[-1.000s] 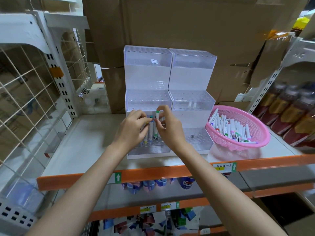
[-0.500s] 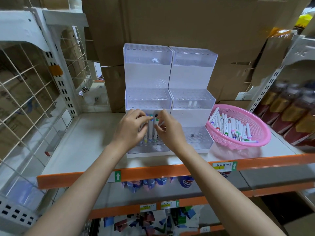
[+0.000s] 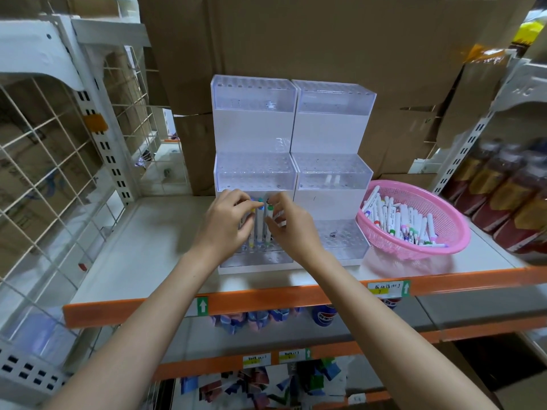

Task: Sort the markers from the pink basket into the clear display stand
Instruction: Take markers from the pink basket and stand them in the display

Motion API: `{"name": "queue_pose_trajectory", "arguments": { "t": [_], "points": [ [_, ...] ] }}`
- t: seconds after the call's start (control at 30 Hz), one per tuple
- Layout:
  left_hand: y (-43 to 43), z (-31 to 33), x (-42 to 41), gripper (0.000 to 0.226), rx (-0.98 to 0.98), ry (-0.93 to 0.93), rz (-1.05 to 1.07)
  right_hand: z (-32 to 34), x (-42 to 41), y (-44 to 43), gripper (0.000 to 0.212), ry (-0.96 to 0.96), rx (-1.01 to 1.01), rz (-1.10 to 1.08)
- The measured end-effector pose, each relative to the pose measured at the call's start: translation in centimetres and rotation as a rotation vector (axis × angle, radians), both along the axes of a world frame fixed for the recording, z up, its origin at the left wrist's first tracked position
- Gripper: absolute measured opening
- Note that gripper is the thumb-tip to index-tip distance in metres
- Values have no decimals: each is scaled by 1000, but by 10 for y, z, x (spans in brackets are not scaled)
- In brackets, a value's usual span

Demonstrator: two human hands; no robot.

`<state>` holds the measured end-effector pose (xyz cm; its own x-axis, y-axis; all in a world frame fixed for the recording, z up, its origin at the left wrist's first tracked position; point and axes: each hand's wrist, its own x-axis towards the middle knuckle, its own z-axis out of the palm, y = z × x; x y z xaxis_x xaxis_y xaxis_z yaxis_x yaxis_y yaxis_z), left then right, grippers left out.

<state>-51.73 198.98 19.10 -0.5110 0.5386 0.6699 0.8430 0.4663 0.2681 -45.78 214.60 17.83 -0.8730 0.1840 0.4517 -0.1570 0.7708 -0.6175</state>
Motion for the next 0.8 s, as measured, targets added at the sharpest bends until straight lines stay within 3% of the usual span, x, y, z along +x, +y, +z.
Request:
{"name": "queue_pose_trajectory", "arguments": {
  "t": [0.27,0.5,0.63,0.8],
  "points": [
    [41,14,13,28,-50,63,0,16,18,25,27,38,-6,-3],
    [120,18,35,39,-216,69,-79,21,62,102,26,31,101,-214],
    [171,19,50,43,-332,45,-96,19,85,156,25,-70,179,-369],
    [230,19,63,31,-408,40,-152,20,106,208,29,-211,191,-468]
  ]
}}
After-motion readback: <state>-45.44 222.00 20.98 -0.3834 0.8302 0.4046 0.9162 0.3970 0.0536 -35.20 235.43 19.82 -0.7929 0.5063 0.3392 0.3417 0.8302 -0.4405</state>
